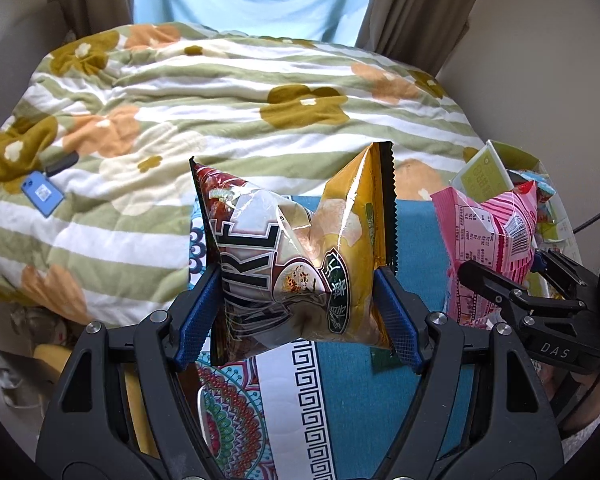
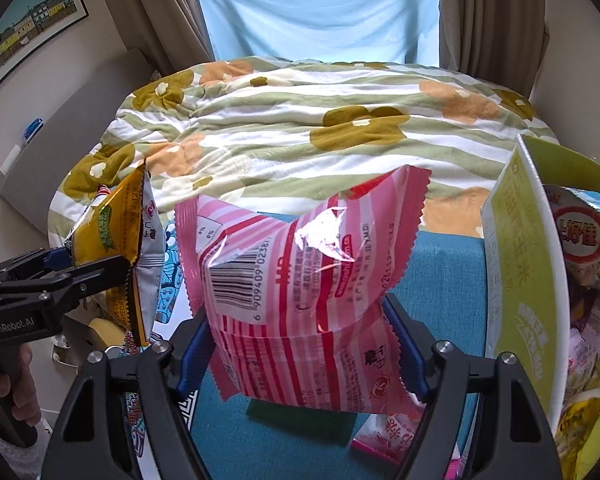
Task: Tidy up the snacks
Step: 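Carry both bags into the cardboard box and open both tools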
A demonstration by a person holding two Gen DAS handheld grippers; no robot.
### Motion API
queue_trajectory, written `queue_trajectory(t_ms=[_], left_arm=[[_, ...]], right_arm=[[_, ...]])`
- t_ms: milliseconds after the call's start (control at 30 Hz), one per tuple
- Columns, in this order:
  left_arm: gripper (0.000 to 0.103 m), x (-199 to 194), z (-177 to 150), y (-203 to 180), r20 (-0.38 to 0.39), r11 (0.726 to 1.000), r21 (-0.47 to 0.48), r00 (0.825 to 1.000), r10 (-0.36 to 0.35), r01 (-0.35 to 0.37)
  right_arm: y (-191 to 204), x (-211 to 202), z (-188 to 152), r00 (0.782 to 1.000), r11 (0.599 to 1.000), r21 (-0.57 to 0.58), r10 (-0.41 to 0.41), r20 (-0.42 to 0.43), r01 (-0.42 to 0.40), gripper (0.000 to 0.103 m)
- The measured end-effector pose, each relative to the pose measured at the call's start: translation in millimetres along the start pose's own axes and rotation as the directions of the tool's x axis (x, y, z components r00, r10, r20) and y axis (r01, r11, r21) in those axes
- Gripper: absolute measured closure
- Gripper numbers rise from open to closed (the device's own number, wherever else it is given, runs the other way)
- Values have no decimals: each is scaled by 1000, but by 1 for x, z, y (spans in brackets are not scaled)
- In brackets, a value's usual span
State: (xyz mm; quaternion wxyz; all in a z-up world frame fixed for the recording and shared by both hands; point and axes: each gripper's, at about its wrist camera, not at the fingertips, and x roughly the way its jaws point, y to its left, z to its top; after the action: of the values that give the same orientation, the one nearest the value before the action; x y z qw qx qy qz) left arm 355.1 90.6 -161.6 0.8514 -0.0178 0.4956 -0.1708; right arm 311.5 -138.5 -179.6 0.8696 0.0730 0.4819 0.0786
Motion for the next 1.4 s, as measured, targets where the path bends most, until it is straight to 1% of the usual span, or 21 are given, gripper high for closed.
queue_trajectory(t_ms=[133, 300, 500, 567, 633, 700, 733, 800, 900, 1033, 1200, 1267, 1333, 1367, 1400], left_arm=[[30, -26, 5, -12, 35, 999, 41, 999, -6, 4], [30, -51, 15, -48, 83, 993, 110, 995, -49, 39], [30, -68, 20, -115, 127, 982, 163, 985, -118, 97], [30, -71, 19, -143, 142, 978, 177, 980, -137, 111], [30, -71, 19, -172, 140, 974, 178, 977, -163, 138], [30, -68, 18, -204, 133, 968, 195, 974, -186, 158], [30, -65, 18, -222, 129, 965, 210, 974, -185, 155], [30, -59, 17, -255, 118, 960, 234, 976, -184, 153], [30, -46, 12, -299, 94, 954, 247, 975, -199, 171], [29, -19, 3, -348, 28, 956, 235, 982, -189, 177], [29, 19, -6, -389, -41, 970, 192, 988, -147, 152], [29, 32, -9, -402, -57, 972, 189, 990, -132, 140], [29, 42, -13, -415, -73, 973, 192, 990, -118, 130], [27, 47, -15, -420, -80, 973, 195, 991, -111, 125], [24, 50, -17, -424, -85, 972, 202, 991, -104, 119]], right_arm=[[10, -31, -1, 999, 1000, 11, -12, 48, 12, 30], [8, -71, -6, 995, 997, 69, -28, 94, 22, 30], [-21, -116, -16, 987, 991, 118, -73, 141, 57, 30], [-37, -132, -22, 983, 989, 130, -89, 159, 69, 30], [-57, -150, -26, 978, 987, 138, -110, 179, 86, 30], [-78, -165, -29, 969, 982, 132, -160, 188, 136, 30], [-90, -173, -31, 965, 980, 131, -176, 196, 152, 30], [-115, -188, -34, 960, 977, 143, -185, 208, 157, 30], [-152, -205, -41, 949, 966, 164, -232, 213, 199, 30], [-198, -220, -49, 948, 961, 192, -238, 212, 198, 30], [-243, -227, -53, 948, 957, 195, -253, 191, 217, 30], [-259, -228, -53, 954, 958, 195, -243, 177, 208, 30], [-271, -229, -54, 957, 964, 187, -225, 181, 191, 30], [-277, -230, -54, 960, 967, 184, -212, 185, 179, 30], [-282, -230, -55, 960, 967, 183, -209, 184, 176, 30]])
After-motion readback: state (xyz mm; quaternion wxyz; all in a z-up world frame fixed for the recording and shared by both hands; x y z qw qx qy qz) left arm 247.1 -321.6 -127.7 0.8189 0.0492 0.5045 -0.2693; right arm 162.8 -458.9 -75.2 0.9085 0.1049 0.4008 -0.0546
